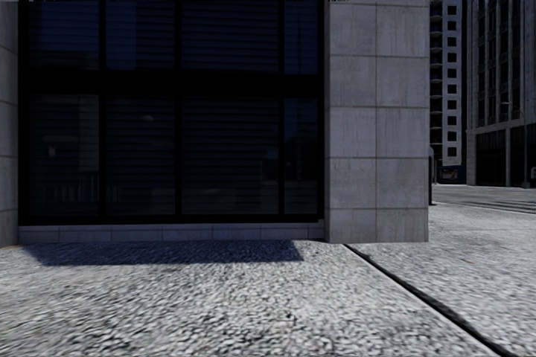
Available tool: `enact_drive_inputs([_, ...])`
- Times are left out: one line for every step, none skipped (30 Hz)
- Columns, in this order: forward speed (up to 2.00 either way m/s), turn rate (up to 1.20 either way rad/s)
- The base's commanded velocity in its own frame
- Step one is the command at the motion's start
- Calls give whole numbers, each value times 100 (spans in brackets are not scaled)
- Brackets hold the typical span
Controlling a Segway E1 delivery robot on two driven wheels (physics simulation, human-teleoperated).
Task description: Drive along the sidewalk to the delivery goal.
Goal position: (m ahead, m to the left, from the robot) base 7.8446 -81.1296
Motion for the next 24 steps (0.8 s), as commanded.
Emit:
enact_drive_inputs([134, -108])
enact_drive_inputs([134, -108])
enact_drive_inputs([134, -108])
enact_drive_inputs([134, -108])
enact_drive_inputs([134, -108])
enact_drive_inputs([134, -108])
enact_drive_inputs([134, -108])
enact_drive_inputs([134, -108])
enact_drive_inputs([134, -108])
enact_drive_inputs([134, -108])
enact_drive_inputs([134, -108])
enact_drive_inputs([134, -108])
enact_drive_inputs([134, -108])
enact_drive_inputs([134, -108])
enact_drive_inputs([134, -105])
enact_drive_inputs([134, -53])
enact_drive_inputs([134, -53])
enact_drive_inputs([134, -14])
enact_drive_inputs([134, -10])
enact_drive_inputs([134, -8])
enact_drive_inputs([134, -8])
enact_drive_inputs([134, -4])
enact_drive_inputs([134, -2])
enact_drive_inputs([134, -2])
